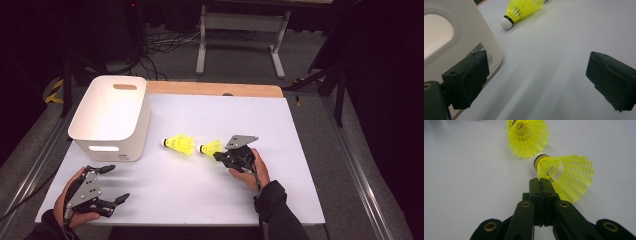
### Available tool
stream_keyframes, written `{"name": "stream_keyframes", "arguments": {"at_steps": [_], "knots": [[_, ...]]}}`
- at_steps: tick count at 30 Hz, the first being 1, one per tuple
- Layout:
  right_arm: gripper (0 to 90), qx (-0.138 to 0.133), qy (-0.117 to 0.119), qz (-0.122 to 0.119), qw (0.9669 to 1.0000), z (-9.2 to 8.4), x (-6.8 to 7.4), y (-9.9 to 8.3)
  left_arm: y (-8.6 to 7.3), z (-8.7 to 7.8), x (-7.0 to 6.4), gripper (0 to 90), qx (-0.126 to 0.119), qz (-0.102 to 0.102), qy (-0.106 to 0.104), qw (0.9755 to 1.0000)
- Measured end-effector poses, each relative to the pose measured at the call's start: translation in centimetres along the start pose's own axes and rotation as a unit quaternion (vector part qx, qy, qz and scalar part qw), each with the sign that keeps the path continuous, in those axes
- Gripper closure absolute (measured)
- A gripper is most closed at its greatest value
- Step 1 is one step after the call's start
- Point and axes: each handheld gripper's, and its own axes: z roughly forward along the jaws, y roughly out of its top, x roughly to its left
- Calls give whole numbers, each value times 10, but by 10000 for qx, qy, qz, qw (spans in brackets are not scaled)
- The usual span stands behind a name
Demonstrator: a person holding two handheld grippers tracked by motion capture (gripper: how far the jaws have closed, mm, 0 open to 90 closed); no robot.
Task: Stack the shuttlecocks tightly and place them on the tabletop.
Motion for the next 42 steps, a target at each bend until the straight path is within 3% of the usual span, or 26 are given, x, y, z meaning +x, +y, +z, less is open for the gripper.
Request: {"name": "stream_keyframes", "arguments": {"at_steps": [8, 20, 29, 42], "knots": [[900, -277, -19, 11, 9996, 1, 5, 6, 0, 1, 0, 56, -20, -47, -6, 10000], [900, -806, -8, 379, 9960, 6, 6, 13, 0, -1, 1, 56, -42, -78, -2, 10000], [900, -729, 138, 434, 9963, 30, 14, 15, 0, -2, 1, 59, -44, -64, -36, 10000], [900, -894, 260, 665, 9934, 45, 15, 23, 0, -1, 0, 59, -54, -50, -64, 10000]]}}
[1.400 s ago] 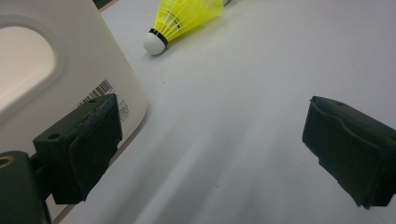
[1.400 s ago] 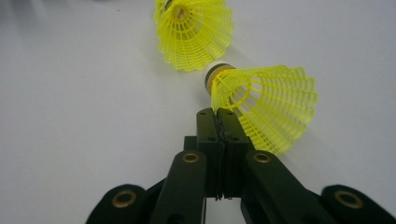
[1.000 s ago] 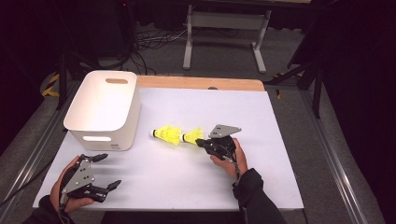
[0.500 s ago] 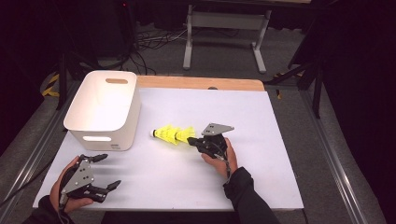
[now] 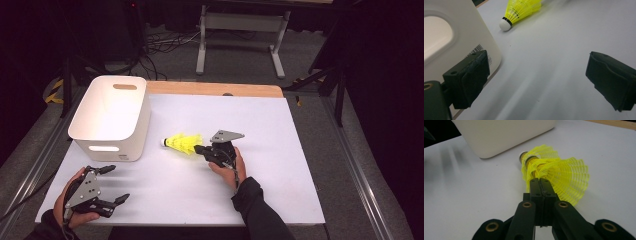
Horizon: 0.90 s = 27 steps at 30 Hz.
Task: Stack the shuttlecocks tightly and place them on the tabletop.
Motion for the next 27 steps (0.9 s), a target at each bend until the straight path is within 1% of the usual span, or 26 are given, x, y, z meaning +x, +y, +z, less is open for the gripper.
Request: {"name": "stream_keyframes", "arguments": {"at_steps": [4, 5, 7, 8, 10, 12, 13, 15, 17, 18, 21, 22, 23, 24, 25, 26, 27], "knots": [[900, 41, 37, -4, 10000, 7, 2, 1, 0, 0, 0, 59, 9, 21, 2, 10000], [879, 61, 43, 29, 10000, 9, 3, 1, 0, 0, 0, 59, 13, 22, -6, 10000], [873, 68, 41, 56, 10000, 10, 2, 1, 0, 0, 0, 59, 27, 38, -5, 10000], [862, 89, 88, 111, 9999, 11, 2, 0, -1, 0, 0, 59, 10, 10, -13, 10000], [819, 185, 64, 165, 9997, 13, 3, -3, -1, -1, 1, 59, -2, 3, -6, 10000], [807, 236, 60, 153, 9996, 15, 3, -4, -1, -1, 1, 59, -7, -1, -15, 10000], [779, 318, 21, 103, 9994, 16, 3, -4, -1, 0, 1, 59, 3, 8, -14, 10000], [768, 341, 1, 86, 9994, 17, 3, -4, -1, 0, 1, 59, 2, 10, -11, 10000], [712, 437, -54, 38, 9990, 17, 5, -4, -1, -1, 1, 59, -10, 8, -12, 10000], [668, 446, -128, -14, 9989, 16, 5, -4, -1, -1, 1, 58, -7, 9, -2, 10000], [612, 455, -287, -146, 9984, 11, 7, -1, -1, -1, 1, 58, -26, -21, 0, 10000], [574, 461, -377, -325, 9977, 6, 11, 2, -1, -2, 1, 58, -30, -26, 3, 10000], [558, 440, -427, -419, 9972, 3, 13, 3, -1, -2, 2, 58, -33, 4, 27, 10000], [558, 440, -427, -419, 9972, 3, 13, 3, -1, -2, 1, 58, -34, -10, 22, 10000], [556, 394, -405, -500, 9972, 0, 15, 5, -1, -2, 1, 58, -36, -13, 29, 10000], [533, 325, -524, -722, 9955, -6, 20, 10, -1, -2, 1, 58, -37, -14, 33, 10000], [524, 261, -555, -785, 9950, -10, 22, 13, -1, -2, 1, 58, -37, -14, 33, 10000]]}}
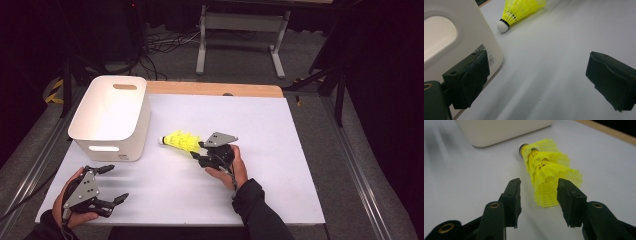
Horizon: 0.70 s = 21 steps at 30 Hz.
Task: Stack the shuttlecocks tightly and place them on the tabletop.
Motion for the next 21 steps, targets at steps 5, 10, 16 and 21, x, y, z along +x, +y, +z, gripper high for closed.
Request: {"name": "stream_keyframes", "arguments": {"at_steps": [5, 10, 16, 21], "knots": [[455, -261, -96, -237, 9993, -17, 4, 8, 0, 1, 0, 58, 5, -19, -6, 10000], [394, -491, -238, -352, 9979, -35, 6, 15, 0, 0, 0, 58, 11, 5, 6, 10000], [337, -605, -357, -436, 9966, -50, 8, 16, 0, 0, 0, 58, 12, -26, 7, 10000], [282, -635, -527, -511, 9953, -65, 9, 14, -1, 0, 0, 56, 10, -47, 13, 10000]]}}
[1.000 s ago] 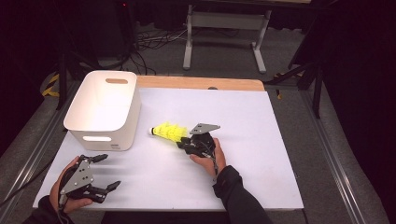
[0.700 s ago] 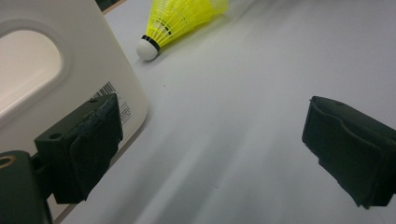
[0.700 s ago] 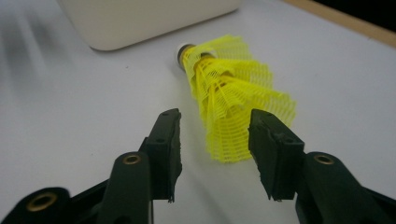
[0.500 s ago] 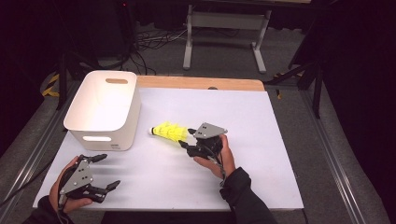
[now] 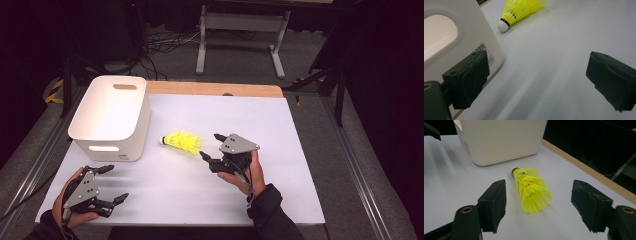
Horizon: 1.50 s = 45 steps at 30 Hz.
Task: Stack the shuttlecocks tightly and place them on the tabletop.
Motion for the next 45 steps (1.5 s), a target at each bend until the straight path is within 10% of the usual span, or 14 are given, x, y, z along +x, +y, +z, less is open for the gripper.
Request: {"name": "stream_keyframes", "arguments": {"at_steps": [45], "knots": [[107, -116, -781, -451, 9959, -55, 5, -57, 0, 1, -1, 56, 20, 6, 4, 10000]]}}
